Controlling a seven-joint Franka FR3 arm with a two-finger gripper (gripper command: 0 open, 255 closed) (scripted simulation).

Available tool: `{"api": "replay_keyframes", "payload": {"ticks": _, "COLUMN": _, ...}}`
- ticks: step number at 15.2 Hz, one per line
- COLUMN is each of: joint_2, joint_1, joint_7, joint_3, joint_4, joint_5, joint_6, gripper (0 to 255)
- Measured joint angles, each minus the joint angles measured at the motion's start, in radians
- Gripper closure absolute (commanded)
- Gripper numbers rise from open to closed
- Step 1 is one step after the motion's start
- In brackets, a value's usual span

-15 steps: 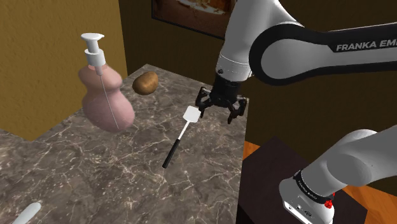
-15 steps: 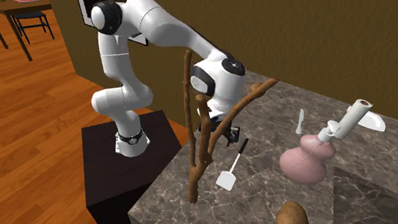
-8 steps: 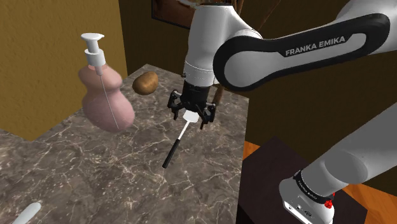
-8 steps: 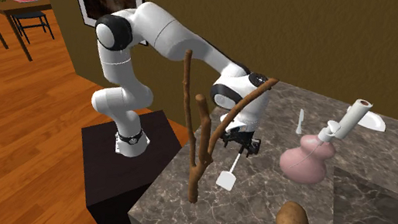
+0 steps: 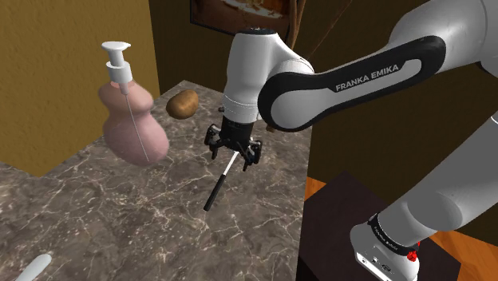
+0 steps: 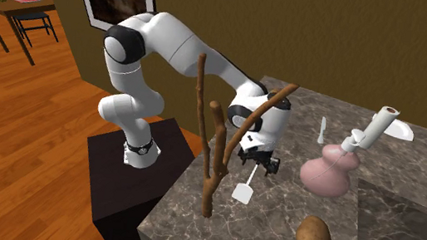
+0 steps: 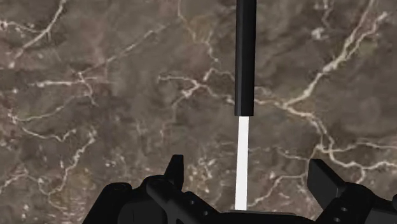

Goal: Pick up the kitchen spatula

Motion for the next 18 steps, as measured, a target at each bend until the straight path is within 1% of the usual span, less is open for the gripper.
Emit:
{"api": "replay_keyframes", "payload": {"ticks": 1, "joint_2": 0.003, "joint_1": 0.0, "joint_7": 0.001, "joint_3": 0.0, "joint_4": -0.002, "joint_5": -0.003, "joint_6": 0.004, "gripper": 0}}
{"api": "replay_keyframes", "payload": {"ticks": 2, "joint_2": 0.005, "joint_1": 0.001, "joint_7": 0.003, "joint_3": 0.0, "joint_4": -0.003, "joint_5": -0.004, "joint_6": 0.007, "gripper": 255}}
{"api": "replay_keyframes", "payload": {"ticks": 12, "joint_2": 0.006, "joint_1": 0.002, "joint_7": 0.005, "joint_3": 0.0, "joint_4": -0.005, "joint_5": -0.006, "joint_6": 0.01, "gripper": 255}}
{"api": "replay_keyframes", "payload": {"ticks": 18, "joint_2": -0.035, "joint_1": -0.005, "joint_7": -0.017, "joint_3": 0.002, "joint_4": 0.031, "joint_5": 0.03, "joint_6": -0.054, "gripper": 255}}
